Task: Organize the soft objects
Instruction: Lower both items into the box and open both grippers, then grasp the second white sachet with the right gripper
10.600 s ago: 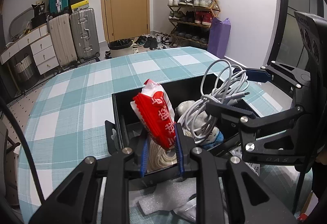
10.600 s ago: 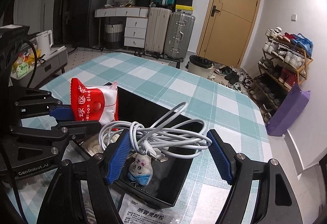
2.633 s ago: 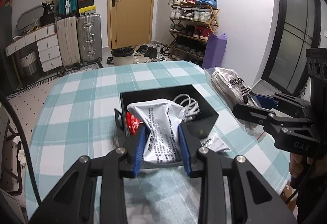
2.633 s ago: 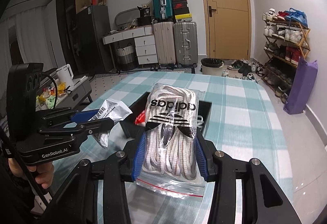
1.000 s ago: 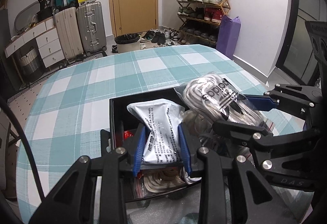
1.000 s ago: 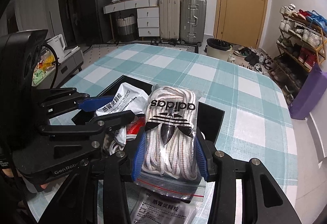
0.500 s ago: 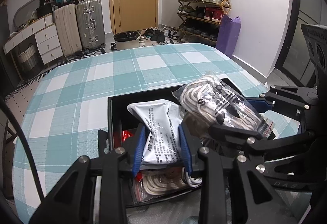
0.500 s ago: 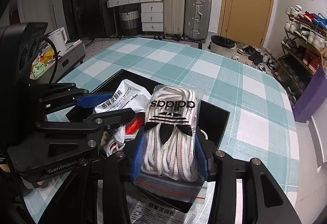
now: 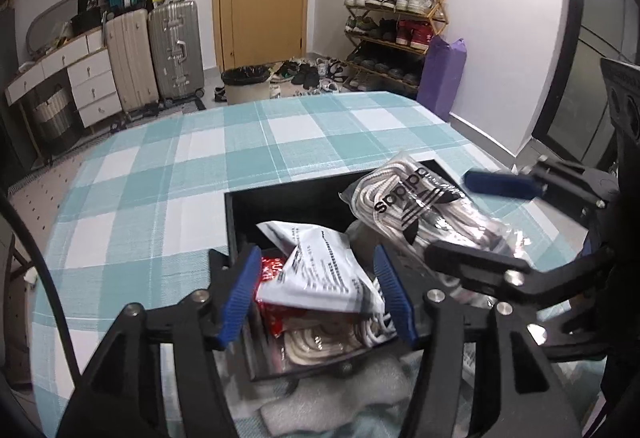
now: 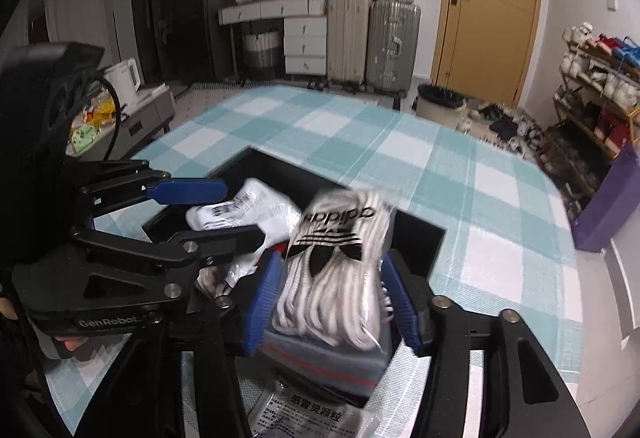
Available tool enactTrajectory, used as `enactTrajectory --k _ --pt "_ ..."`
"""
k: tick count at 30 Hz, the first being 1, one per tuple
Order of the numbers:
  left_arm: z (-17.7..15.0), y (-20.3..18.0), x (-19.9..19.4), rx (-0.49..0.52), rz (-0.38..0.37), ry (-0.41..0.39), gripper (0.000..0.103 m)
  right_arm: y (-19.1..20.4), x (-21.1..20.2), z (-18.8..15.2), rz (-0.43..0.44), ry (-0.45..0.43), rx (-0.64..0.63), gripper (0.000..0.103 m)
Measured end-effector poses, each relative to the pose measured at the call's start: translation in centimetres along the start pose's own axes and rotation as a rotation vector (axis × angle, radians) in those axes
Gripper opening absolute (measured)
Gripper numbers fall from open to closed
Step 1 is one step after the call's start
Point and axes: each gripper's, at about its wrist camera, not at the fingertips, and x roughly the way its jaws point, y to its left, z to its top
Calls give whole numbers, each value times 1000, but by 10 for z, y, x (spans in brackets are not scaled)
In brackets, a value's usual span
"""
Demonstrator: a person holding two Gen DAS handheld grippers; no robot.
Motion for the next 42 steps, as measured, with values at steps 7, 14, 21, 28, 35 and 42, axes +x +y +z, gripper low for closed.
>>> enactTrajectory --k 7,14,21,28,35,42 --pt "-9 1 -38 -16 10 -69 95 -4 -43 -15 -46 -83 81 101" --pt "-28 1 -65 -18 29 -98 98 -1 -66 -39 -42 -96 172 102" --pt "-47 -2 -76 -18 56 -106 98 7 -75 -61 -51 -87 210 103" --pt "-66 -9 -73 -9 59 -85 98 14 -68 -76 -63 -34 219 103" --pt "-78 -7 -65 -29 46 -60 98 15 -58 -85 -70 14 235 103" --pt "-85 1 -52 -81 62 -19 98 17 -46 -91 -61 72 238 103"
